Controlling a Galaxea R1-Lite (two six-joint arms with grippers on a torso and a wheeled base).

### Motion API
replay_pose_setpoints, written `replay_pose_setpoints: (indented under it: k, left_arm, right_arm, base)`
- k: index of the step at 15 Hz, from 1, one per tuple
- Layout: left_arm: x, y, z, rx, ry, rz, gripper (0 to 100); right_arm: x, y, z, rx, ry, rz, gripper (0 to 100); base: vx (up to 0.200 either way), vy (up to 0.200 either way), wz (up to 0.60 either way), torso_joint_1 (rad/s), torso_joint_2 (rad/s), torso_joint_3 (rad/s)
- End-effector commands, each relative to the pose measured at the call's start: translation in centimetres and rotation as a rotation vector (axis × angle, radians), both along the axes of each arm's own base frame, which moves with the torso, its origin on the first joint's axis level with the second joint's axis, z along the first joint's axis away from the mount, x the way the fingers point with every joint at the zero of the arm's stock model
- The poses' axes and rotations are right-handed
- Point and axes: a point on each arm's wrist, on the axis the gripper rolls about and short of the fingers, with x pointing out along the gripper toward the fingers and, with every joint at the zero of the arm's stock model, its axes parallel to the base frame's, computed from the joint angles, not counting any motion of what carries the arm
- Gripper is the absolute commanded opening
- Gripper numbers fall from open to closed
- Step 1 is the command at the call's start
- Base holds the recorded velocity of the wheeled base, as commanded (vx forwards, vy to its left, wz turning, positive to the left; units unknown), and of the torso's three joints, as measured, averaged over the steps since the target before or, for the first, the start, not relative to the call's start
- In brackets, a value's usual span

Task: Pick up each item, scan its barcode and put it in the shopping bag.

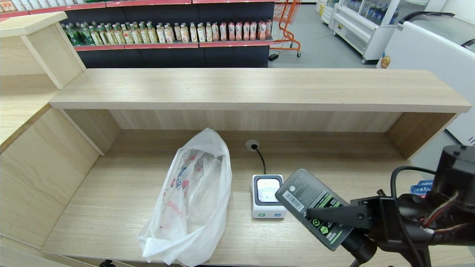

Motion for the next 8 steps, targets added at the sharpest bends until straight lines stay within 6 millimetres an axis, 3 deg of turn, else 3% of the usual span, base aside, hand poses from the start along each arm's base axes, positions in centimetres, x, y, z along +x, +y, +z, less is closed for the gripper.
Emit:
replay_pose_setpoints:
  k: [1, 8]
  left_arm:
    - [0.0, 0.0, 0.0, 0.000, 0.000, 0.001, 100]
    - [0.0, 0.0, 0.0, 0.000, 0.000, 0.000, 100]
  right_arm:
    - [0.5, 1.8, -1.4, -0.024, 0.026, 0.059, 0]
    - [0.2, 2.3, 0.1, 0.043, -0.088, 0.083, 0]
  base:
    - [0.000, 0.000, 0.00, 0.000, 0.00, 0.000]
    - [0.000, 0.000, 0.00, 0.000, 0.00, 0.000]
